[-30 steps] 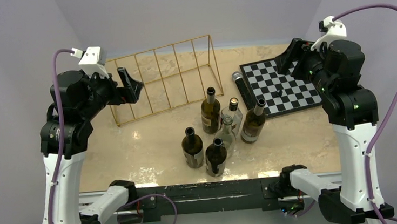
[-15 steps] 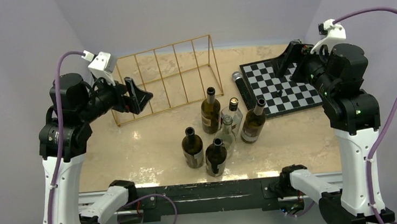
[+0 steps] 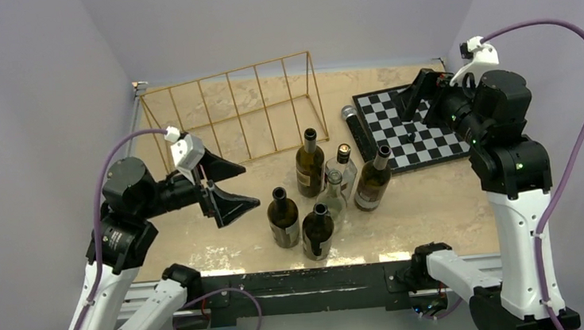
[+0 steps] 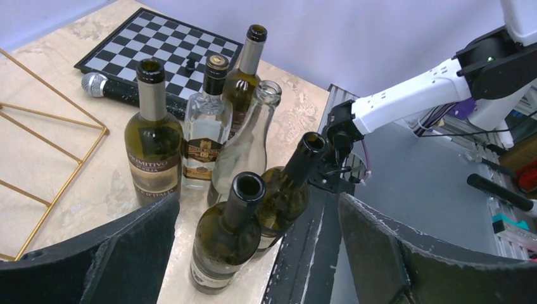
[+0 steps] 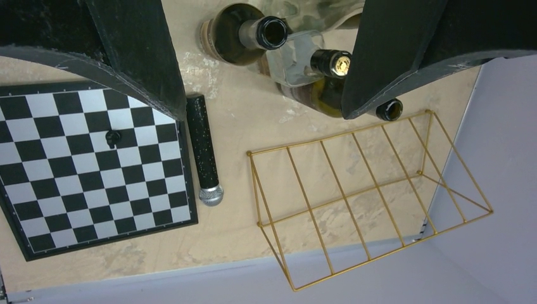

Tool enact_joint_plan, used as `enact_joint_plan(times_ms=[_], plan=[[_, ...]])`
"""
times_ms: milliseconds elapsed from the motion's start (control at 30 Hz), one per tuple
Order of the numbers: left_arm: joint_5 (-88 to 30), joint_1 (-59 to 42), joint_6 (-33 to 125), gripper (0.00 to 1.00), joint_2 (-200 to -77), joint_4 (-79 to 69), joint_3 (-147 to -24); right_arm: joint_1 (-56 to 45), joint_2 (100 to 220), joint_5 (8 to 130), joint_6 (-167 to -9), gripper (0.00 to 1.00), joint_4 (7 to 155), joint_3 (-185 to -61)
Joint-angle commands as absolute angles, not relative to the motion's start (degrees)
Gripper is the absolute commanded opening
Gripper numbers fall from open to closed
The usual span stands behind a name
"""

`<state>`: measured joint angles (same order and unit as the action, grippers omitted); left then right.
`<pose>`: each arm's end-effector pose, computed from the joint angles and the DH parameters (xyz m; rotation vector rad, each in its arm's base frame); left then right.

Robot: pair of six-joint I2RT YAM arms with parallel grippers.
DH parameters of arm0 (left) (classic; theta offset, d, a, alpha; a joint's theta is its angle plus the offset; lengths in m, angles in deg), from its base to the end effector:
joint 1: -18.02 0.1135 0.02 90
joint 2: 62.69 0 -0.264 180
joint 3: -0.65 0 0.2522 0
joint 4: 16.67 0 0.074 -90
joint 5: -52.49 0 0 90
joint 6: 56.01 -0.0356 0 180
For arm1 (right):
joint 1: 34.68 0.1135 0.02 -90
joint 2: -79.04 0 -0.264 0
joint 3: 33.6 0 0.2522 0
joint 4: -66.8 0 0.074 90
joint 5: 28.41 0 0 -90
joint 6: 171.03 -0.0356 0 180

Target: Put the wine bottle on the wine rack

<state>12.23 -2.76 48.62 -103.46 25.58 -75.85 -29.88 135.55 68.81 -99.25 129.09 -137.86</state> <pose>0.1037 -0.0684 0.4222 0.7707 1.6126 -1.1775 0.1488 0.0170 0.4929 0.1257 1.8364 0.3975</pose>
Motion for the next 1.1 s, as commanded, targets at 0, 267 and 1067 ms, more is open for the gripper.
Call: enact_joint_plan(times_ms=[0, 267, 1067], plan=[[5.0, -6.5, 50.2, 0.99, -101.7, 15.8, -70.3, -30.1, 134.6, 69.8, -100.6, 0.97, 124.9, -135.7], [5.7, -14.4, 49.8, 0.98, -104.8, 13.0, -64.4, -30.1, 135.4, 68.3, -101.8, 0.96, 126.0, -134.3], [-14.5, -26.2, 50.8, 0.72, -103.3, -1.2, -50.9, -30.1, 139.4, 64.9, -102.1, 0.93, 127.9, -136.0]])
